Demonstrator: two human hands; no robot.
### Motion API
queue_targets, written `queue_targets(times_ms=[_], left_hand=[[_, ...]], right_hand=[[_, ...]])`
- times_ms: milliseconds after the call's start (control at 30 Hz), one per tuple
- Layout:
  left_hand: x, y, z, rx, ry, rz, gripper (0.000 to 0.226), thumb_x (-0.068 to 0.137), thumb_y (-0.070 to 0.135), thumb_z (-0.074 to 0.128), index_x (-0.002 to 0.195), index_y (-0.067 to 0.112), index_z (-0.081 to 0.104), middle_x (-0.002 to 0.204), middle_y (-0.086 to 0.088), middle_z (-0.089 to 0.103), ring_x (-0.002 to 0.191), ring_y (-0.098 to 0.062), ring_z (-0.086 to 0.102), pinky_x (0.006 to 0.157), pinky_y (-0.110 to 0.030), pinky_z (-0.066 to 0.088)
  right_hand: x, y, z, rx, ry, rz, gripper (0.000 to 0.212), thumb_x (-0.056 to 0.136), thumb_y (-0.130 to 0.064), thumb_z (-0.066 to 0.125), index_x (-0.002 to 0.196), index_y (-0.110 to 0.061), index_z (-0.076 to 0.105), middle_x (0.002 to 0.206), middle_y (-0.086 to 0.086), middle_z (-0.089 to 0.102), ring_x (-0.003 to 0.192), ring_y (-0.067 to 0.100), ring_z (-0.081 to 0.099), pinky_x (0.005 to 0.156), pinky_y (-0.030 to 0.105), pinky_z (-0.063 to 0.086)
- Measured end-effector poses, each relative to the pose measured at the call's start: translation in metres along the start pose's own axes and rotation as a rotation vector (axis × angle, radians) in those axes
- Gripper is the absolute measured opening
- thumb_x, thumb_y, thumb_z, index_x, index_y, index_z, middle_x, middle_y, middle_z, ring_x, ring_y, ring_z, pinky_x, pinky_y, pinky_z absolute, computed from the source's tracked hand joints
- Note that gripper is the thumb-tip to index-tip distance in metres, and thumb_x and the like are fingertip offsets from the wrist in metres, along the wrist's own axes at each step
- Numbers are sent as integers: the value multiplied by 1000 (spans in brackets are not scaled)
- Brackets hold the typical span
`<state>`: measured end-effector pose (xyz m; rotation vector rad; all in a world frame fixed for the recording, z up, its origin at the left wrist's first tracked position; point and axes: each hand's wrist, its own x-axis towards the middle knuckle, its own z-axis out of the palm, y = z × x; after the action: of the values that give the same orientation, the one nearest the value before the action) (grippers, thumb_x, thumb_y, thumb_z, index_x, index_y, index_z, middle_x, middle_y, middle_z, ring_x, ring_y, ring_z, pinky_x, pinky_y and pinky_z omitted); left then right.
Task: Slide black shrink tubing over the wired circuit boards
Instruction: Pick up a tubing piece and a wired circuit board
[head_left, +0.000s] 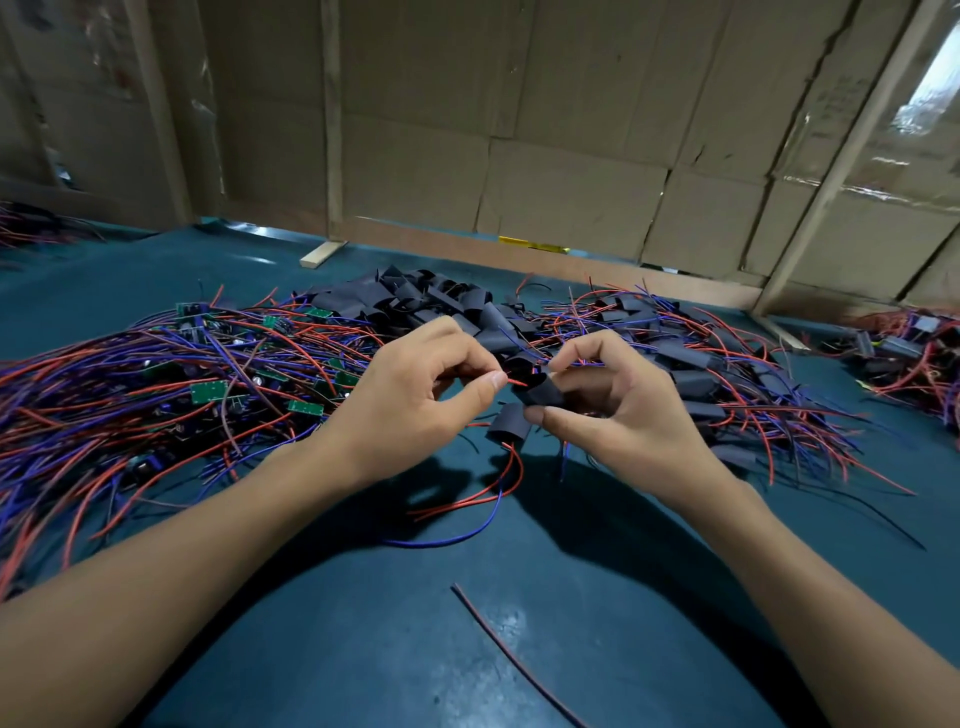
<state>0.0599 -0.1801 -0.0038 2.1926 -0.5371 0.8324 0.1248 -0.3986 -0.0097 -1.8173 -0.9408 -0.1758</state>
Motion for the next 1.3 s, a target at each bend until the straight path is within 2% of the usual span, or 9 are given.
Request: queue_targets(times_ms=[133, 267, 400, 500, 633, 767, 1000, 1133, 1300], left_hand=[[-1, -1, -1, 33, -48, 66, 4, 93, 11, 71, 92, 9, 74, 85, 1, 56, 73, -9, 54, 70, -17, 38], [-2, -5, 0, 37, -99, 69, 6, 95, 14, 68, 99, 11, 72, 90, 0, 60, 83, -11, 59, 76, -23, 45], [-1, -11, -3, 135, -186, 82, 33, 93, 24, 68, 125, 16, 64, 106, 5, 62, 101, -10, 58, 94, -26, 44], [4, -23, -14, 426, -240, 53, 51, 86, 41, 67, 134, 27, 56, 110, 13, 59, 109, -13, 49, 97, -33, 32], [7, -36, -29, 675, -335, -82, 33, 91, 49, 61, 121, 36, 62, 114, 14, 61, 116, -15, 50, 102, -34, 28], [8, -42, -34, 600, -307, -66, 21, 96, 42, 60, 108, 30, 73, 98, 10, 69, 101, -18, 64, 93, -38, 40], [3, -39, -5, 759, -402, 57, 53, 100, 57, 39, 149, 35, 41, 136, 14, 54, 126, -16, 47, 105, -36, 31], [4, -42, 3, 709, -432, 79, 35, 103, 50, 41, 132, 37, 54, 130, 17, 58, 125, -13, 46, 107, -35, 26], [8, -41, -5, 523, -295, 79, 23, 101, 42, 52, 114, 23, 58, 104, 4, 65, 102, -21, 57, 94, -33, 33]], right_hand=[[-1, -1, 3, -68, 5, -31, 29, 79, -24, 87, 100, -26, 66, 92, -8, 77, 81, 5, 72, 75, 19, 52], [1, -6, 6, -106, 53, -85, 30, 80, -6, 85, 85, -29, 66, 84, -10, 74, 75, -1, 69, 72, 14, 50], [5, -9, -2, -78, 103, -40, 38, 77, 3, 84, 74, -30, 65, 78, 0, 74, 66, 1, 64, 65, 15, 48], [7, -7, -15, -59, 182, 11, 42, 74, 7, 84, 68, -30, 64, 69, -4, 71, 61, 4, 62, 61, 18, 48], [10, -3, -35, -73, 273, 66, 38, 72, 7, 85, 69, -24, 64, 64, -11, 68, 62, 6, 61, 63, 20, 48], [9, 2, -46, -95, 295, 82, 36, 73, 5, 85, 70, -23, 63, 70, 6, 69, 67, 13, 60, 66, 30, 47], [8, 1, -42, -118, 232, 61, 41, 71, 6, 86, 68, -27, 62, 65, -14, 68, 63, 3, 62, 64, 17, 50], [8, -4, -39, -122, 174, 14, 40, 73, 6, 85, 71, -29, 67, 71, -8, 73, 65, 4, 66, 65, 15, 50], [4, -5, -37, -332, 64, -11, 28, 75, -7, 88, 92, -16, 69, 80, -9, 74, 73, 8, 69, 75, 24, 55]])
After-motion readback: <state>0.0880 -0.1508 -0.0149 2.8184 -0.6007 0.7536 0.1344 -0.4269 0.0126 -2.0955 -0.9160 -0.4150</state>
